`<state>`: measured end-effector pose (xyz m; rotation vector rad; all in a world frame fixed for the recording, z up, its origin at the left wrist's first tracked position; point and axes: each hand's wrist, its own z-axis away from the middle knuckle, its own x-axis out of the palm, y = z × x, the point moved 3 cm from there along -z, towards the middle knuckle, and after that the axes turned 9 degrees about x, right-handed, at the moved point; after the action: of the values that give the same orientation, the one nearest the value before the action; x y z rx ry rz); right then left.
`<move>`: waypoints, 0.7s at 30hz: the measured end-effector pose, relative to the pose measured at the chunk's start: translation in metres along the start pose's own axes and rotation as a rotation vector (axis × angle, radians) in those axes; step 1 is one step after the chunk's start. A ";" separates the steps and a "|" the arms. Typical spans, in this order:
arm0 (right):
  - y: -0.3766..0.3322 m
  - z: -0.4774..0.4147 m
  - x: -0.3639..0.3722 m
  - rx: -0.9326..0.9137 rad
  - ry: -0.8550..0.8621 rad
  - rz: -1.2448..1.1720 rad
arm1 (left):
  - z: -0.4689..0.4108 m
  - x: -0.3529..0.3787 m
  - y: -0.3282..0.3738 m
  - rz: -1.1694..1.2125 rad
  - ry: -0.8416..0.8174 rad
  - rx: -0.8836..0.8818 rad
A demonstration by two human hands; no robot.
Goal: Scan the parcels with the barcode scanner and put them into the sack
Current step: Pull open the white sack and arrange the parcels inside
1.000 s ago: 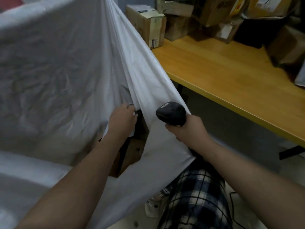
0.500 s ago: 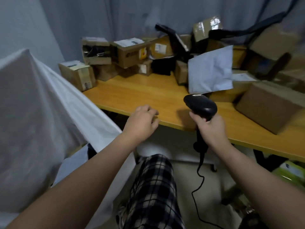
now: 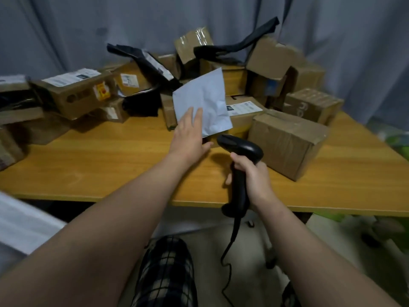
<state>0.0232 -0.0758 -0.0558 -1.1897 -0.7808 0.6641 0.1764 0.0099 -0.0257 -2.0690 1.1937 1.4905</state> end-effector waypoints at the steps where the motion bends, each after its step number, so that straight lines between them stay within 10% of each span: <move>1: 0.001 -0.001 0.000 0.002 -0.002 -0.016 | -0.008 0.005 -0.002 -0.027 -0.012 -0.001; 11: 0.001 -0.009 -0.004 0.017 0.039 -0.218 | -0.019 0.008 -0.016 -0.077 0.148 0.141; 21: -0.004 -0.001 0.003 0.040 -0.010 -0.113 | 0.067 -0.080 -0.072 0.853 0.698 -0.310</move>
<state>0.0260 -0.0754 -0.0516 -1.0983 -0.8329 0.5900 0.1822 0.1327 0.0041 -2.5481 2.4853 1.3057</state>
